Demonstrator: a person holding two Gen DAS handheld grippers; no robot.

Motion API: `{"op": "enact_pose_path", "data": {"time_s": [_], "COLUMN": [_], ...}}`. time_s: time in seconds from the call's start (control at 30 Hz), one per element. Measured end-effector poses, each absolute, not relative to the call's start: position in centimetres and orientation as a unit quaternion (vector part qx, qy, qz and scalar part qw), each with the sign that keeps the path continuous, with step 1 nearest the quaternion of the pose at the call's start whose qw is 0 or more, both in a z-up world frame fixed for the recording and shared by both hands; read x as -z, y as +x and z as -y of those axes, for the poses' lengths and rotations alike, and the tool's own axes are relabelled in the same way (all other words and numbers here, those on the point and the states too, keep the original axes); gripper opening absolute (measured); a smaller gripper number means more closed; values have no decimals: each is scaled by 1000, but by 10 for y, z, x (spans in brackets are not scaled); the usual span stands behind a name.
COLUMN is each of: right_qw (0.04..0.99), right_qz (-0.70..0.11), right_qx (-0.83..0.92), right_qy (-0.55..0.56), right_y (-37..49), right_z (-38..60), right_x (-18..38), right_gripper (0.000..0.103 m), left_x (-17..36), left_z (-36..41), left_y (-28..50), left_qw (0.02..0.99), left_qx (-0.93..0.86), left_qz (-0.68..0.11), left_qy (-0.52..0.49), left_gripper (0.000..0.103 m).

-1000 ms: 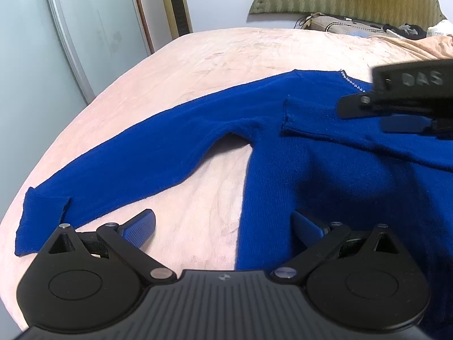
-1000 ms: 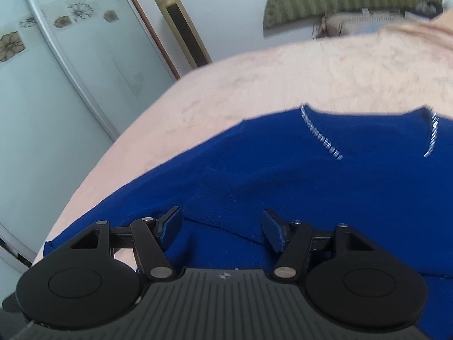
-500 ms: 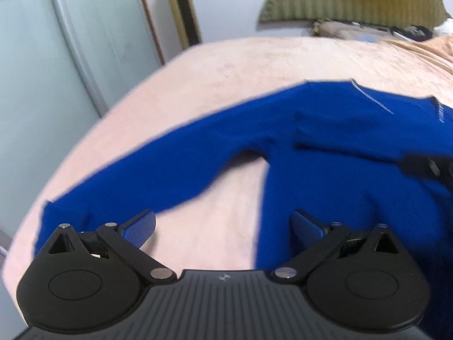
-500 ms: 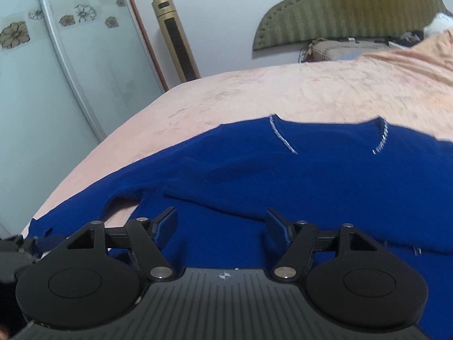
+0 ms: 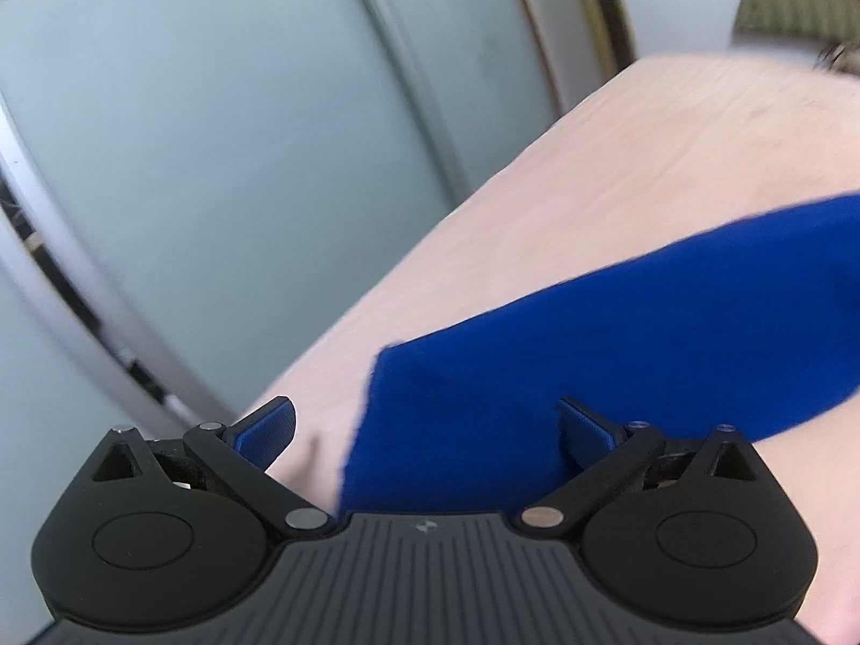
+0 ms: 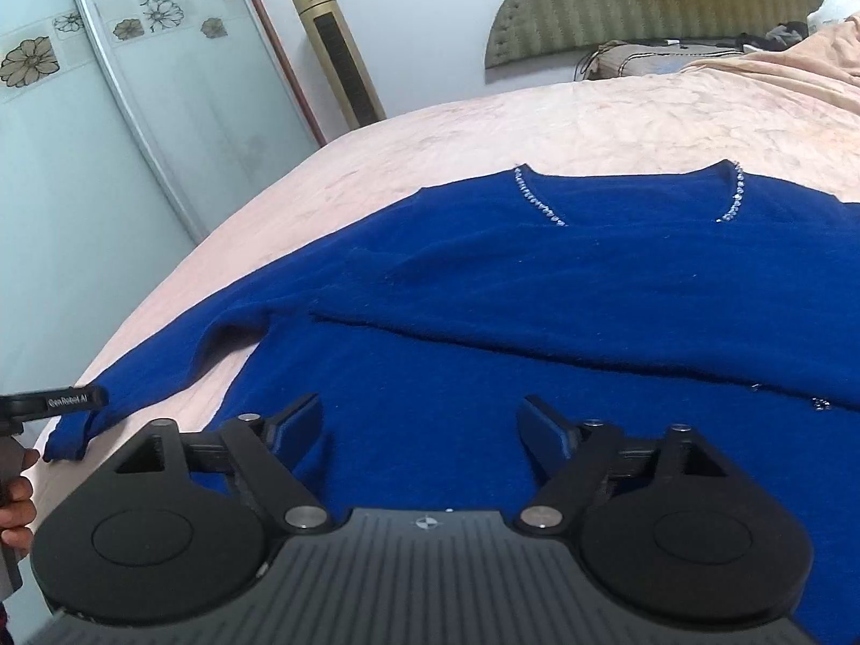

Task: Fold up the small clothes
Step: 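Grasp the sleeve cuff nearest the left tool with the left gripper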

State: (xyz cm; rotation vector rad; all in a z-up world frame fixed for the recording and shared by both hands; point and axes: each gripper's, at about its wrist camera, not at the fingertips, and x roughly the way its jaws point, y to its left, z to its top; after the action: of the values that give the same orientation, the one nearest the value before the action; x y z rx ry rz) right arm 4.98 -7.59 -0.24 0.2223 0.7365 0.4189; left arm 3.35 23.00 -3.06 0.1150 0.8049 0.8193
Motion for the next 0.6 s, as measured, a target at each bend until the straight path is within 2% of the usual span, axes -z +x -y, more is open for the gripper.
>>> {"op": "enact_pose_path", "data": {"time_s": [0.17, 0.33, 0.47, 0.6], "right_qw": [906, 905, 904, 905], "right_qz": [-354, -353, -352, -350], "right_qx": [-208, -213, -216, -217], "right_qy": [104, 105, 108, 112], "right_y": [48, 47, 47, 46], "right_z": [73, 72, 73, 73], "right_x": [3, 4, 6, 8], "right_gripper": [87, 90, 92, 95], "left_x": [25, 7, -12, -9], "left_z": [-271, -326, -317, -287], "left_y": [10, -26, -49, -43], "left_qw": [805, 762, 820, 854], "left_qx": [-466, -544, -449, -321], "left_qz": [-362, -350, -335, -362], "left_qy": [57, -17, -117, -193], "left_gripper": [103, 103, 103, 103]}}
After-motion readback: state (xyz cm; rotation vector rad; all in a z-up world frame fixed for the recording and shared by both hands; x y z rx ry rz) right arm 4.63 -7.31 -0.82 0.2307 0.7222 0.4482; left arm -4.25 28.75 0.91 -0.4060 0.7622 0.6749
